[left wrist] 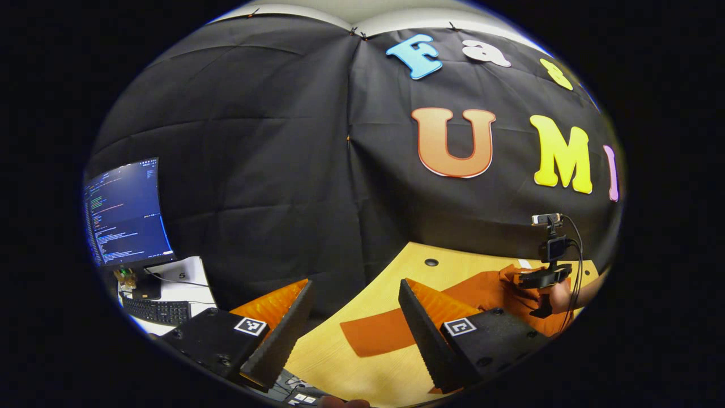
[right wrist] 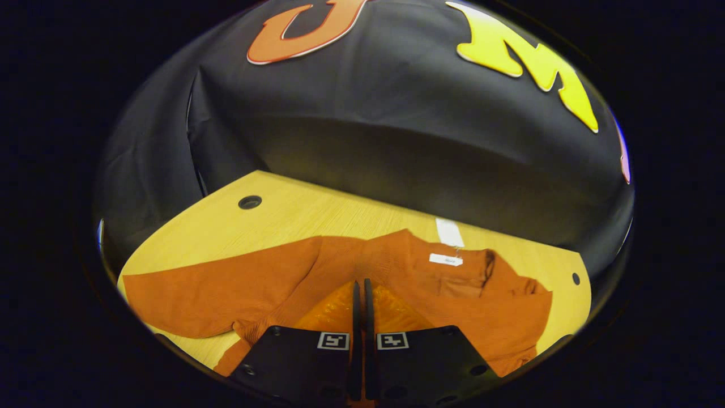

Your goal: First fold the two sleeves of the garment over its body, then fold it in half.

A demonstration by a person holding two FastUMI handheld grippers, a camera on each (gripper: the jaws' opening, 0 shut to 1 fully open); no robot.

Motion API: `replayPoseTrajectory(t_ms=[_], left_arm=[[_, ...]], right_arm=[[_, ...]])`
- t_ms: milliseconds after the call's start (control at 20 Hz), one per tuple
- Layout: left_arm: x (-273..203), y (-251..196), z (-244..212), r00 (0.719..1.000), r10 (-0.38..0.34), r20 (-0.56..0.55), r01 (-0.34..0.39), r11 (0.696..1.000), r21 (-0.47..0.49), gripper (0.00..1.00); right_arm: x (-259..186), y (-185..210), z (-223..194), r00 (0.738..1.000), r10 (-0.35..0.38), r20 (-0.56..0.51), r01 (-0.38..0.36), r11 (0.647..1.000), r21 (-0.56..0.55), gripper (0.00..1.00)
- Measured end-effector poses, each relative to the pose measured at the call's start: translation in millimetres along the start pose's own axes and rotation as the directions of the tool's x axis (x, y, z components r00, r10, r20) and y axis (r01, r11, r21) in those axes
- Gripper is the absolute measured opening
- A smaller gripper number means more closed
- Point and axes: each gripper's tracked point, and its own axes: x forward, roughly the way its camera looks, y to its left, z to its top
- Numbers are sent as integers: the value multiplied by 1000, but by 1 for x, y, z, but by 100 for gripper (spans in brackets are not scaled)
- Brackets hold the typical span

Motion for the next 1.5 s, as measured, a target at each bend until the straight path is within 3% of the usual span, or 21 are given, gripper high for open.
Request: replayPoseTrajectory(t_ms=[100,250,400,550,750,1050,1200,1500], left_arm=[[0,5,-11,1000,10,-24,-10,1000,-19,98],[4,8,-21,999,24,-39,-25,999,-37,98],[12,3,-20,1000,13,-22,-13,999,-33,98],[26,-7,-19,1000,-12,-4,12,999,-43,98],[39,-22,-35,998,-69,-13,68,996,-60,98],[69,-24,-110,985,-76,-152,64,994,-84,98],[93,-21,-159,972,-71,-222,50,994,-98,98],[136,-7,-227,933,35,-359,-75,992,-98,98]], right_arm=[[7,12,-5,1000,28,-15,-27,999,28,6],[5,34,1,995,98,-1,-98,992,75,17],[-16,38,19,991,125,56,-130,986,101,77],[-51,23,45,984,119,135,-134,985,108,90],[-122,3,67,965,141,221,-164,982,90,94],[-258,-33,78,913,170,371,-182,983,-4,93],[-305,-68,71,902,119,415,-125,992,-12,93],[-351,-143,32,931,-60,359,31,996,85,92]])
